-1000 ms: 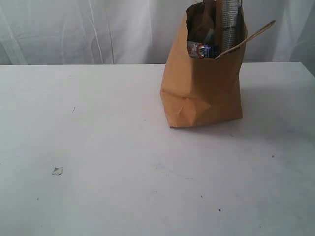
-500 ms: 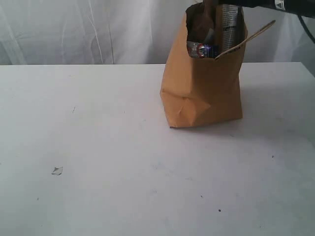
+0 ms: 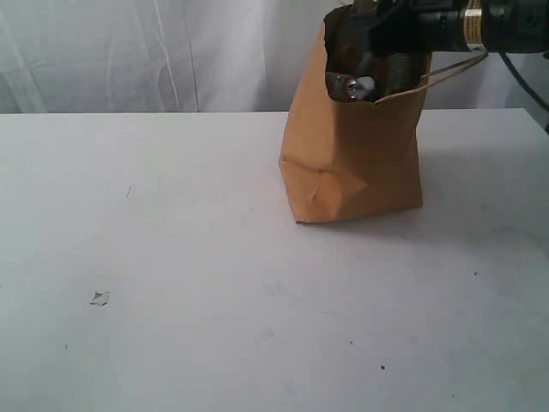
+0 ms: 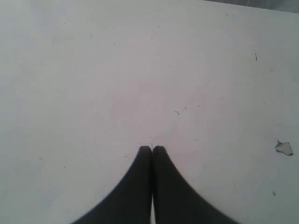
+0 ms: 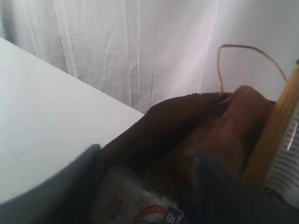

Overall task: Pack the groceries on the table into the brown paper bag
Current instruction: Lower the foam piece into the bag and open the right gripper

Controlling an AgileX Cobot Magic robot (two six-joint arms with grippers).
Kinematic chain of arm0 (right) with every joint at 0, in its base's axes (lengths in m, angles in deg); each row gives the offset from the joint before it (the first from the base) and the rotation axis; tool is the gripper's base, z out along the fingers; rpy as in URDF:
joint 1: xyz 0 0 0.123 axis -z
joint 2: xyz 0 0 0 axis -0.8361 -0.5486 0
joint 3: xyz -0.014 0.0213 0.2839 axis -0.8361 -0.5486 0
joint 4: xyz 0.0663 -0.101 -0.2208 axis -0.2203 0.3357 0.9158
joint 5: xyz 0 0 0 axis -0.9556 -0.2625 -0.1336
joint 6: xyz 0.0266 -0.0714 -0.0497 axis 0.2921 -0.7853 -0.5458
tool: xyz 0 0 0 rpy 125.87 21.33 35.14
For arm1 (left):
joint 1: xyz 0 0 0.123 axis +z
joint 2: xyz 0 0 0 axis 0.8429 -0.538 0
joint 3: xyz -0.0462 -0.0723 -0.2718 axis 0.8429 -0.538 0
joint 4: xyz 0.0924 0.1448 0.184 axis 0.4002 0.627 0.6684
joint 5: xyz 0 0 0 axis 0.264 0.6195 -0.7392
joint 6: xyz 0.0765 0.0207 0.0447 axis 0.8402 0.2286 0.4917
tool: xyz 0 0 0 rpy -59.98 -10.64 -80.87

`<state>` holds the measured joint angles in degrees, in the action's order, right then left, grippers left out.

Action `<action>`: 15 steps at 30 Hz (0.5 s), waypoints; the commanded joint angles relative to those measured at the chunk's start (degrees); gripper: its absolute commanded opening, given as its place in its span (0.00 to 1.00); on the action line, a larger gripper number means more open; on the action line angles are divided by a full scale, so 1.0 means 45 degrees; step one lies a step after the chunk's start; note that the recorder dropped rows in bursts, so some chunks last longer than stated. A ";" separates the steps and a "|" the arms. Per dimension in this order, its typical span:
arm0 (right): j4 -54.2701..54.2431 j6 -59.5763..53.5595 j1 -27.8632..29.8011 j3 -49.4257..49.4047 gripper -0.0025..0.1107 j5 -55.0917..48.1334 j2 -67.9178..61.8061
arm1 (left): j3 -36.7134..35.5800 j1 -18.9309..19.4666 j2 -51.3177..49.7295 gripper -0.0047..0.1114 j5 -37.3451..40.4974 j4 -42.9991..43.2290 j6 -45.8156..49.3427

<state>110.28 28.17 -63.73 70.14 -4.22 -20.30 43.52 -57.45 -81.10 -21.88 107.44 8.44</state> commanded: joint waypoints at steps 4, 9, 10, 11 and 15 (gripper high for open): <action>0.0056 0.1990 0.0037 -0.0033 0.95 -0.1555 -0.0025 | -0.0044 -0.0025 -0.0038 0.04 0.0002 0.0096 -0.0020; 0.0056 0.1990 0.0037 -0.0033 0.95 -0.0980 -0.0025 | -0.0044 -0.0025 -0.0038 0.04 0.0002 0.0096 -0.0020; 0.0056 0.1990 0.0037 -0.0033 0.95 -0.0943 -0.0025 | -0.0044 -0.0025 -0.0038 0.04 0.0002 0.0096 -0.0020; 0.0056 0.1990 0.0037 -0.0033 0.95 -0.0914 -0.0025 | -0.0044 -0.0025 -0.0038 0.04 0.0002 0.0096 -0.0020; 0.0056 0.1990 0.0037 -0.0002 0.95 -0.0918 -0.0025 | -0.0044 -0.0025 -0.0038 0.04 0.0002 0.0096 -0.0020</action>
<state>110.48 36.87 -63.73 70.14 -8.38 -20.35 43.52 -57.45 -81.10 -21.88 107.44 8.44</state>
